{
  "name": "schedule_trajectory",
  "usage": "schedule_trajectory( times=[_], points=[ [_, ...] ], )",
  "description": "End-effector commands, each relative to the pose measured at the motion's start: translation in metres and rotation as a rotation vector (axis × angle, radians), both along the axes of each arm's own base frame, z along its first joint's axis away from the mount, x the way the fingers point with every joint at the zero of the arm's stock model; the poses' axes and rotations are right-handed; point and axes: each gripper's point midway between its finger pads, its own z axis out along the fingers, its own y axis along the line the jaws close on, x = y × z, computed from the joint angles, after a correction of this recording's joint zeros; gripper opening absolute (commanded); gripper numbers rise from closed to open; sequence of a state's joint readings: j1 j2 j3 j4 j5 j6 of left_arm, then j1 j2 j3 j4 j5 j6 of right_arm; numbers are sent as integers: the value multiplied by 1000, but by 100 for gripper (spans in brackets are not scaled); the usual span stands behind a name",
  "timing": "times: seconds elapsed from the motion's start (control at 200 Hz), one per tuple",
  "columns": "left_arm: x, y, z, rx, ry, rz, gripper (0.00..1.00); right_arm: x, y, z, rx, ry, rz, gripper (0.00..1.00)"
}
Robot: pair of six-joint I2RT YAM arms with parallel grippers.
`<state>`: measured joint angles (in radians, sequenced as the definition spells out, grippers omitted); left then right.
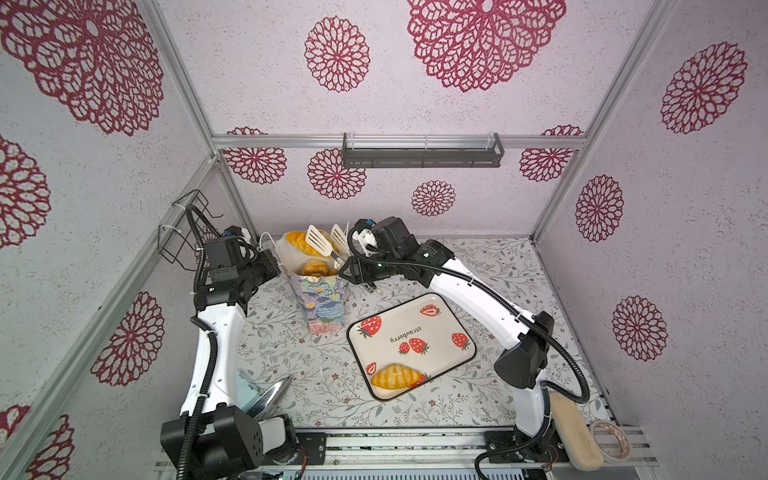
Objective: Place the fake bread into the paper bag
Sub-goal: 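Lower the croissant into the bag held by the left gripper and release, then raise the open tongs out of the bag and move back over the tray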
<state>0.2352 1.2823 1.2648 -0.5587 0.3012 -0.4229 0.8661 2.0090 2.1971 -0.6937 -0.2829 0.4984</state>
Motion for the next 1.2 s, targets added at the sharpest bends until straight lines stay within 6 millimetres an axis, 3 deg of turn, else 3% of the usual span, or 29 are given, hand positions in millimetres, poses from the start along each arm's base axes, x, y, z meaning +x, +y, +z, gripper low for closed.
schedule_trajectory(
  times=[0.0,0.285,0.6,1.196],
  points=[
    [-3,-4,2,2,-5,-9,0,2,-5,55,105,-99,-9,53],
    [-3,-5,3,2,-6,-10,0,1,-8,63,112,-113,-10,52],
    [-2,-5,1,1,-2,-13,0,-17,-15,88,130,-155,2,51],
    [-2,-7,1,8,1,-16,0,-35,-49,111,93,-220,-41,51]
  ],
)
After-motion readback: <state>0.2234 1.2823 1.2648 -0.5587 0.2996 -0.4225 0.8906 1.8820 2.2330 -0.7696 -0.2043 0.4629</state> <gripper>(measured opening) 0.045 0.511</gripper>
